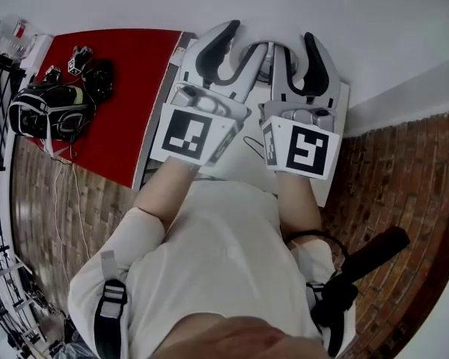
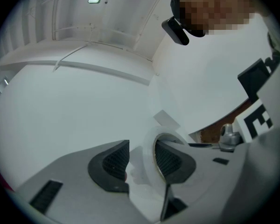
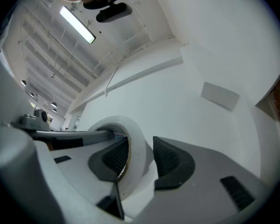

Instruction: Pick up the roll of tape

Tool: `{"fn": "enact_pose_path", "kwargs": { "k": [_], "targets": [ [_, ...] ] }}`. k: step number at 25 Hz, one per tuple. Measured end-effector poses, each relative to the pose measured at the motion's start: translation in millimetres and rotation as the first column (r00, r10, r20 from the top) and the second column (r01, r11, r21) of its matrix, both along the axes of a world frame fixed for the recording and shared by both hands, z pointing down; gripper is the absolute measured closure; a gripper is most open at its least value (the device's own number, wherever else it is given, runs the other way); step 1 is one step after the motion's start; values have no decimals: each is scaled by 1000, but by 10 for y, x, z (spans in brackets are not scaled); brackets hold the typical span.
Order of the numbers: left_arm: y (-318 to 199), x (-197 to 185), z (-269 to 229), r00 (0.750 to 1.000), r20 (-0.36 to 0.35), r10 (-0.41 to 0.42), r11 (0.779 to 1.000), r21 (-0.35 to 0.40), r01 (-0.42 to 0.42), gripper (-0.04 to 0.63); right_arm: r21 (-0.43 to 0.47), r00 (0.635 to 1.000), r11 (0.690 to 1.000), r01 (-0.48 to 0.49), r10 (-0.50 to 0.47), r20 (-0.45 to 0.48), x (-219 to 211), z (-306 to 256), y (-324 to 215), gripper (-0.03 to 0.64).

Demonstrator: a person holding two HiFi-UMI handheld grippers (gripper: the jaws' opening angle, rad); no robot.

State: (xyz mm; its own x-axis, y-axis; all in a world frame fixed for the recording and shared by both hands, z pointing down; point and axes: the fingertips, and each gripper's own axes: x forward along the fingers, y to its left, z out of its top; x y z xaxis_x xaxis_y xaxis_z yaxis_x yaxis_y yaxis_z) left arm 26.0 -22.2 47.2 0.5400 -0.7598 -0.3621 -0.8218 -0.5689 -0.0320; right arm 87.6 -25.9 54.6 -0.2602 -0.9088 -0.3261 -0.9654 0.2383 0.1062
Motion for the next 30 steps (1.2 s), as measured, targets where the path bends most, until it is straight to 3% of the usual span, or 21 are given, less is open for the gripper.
{"fn": "enact_pose_path", "kwargs": {
  "k": [12,25,30],
  "targets": [
    [57,-23,-330,994,-39,98,990,108,-93,430,87,994,991,-101,104,-34,-14,-330,119,449],
    [80,-141,-437,989,-40,144,977,162,-135,430,134,987,980,-148,154,-38,-151,-431,144,453],
    [62,-159,-396,988,-34,149,978,151,-142,430,135,985,978,-157,164,-44,-170,-431,141,453]
  ]
}}
